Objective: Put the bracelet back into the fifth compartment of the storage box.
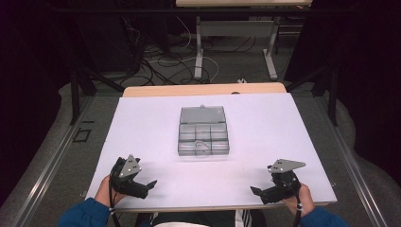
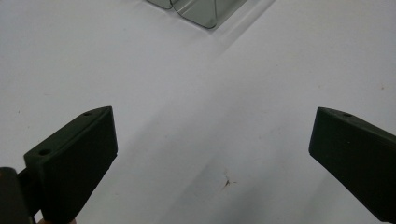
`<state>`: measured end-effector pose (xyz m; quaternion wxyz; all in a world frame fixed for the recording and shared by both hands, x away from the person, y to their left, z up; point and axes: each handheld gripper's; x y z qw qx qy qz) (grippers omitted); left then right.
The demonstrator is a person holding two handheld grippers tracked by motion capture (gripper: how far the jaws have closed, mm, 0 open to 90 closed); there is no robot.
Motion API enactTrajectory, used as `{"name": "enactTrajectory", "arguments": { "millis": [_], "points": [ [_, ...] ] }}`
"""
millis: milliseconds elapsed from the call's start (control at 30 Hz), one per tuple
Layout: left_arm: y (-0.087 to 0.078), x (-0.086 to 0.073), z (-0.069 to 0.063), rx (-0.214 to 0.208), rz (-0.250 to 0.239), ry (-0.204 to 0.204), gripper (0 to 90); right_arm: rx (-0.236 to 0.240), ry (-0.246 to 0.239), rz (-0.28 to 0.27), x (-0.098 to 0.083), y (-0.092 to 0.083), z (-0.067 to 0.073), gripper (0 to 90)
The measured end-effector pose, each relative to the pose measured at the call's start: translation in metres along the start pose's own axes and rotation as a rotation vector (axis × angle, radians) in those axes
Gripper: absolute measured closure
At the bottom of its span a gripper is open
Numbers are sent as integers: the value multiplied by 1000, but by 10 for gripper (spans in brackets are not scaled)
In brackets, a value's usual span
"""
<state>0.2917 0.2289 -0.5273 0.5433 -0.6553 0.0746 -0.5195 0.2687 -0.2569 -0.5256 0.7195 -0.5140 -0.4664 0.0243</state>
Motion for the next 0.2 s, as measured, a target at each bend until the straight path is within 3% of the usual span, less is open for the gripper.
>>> {"name": "enactTrajectory", "arguments": {
  "millis": [200],
  "points": [
    [2, 0, 0, 15, -9, -1, 7, 3, 4, 4, 0, -1, 0, 0]
  ]
}}
Point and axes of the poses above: each handheld gripper's, and its own axes: y roughly forward along the jaws, x roughly out of its top, z roughly to its left, and after that the axes turned 8 degrees about z, right-handed
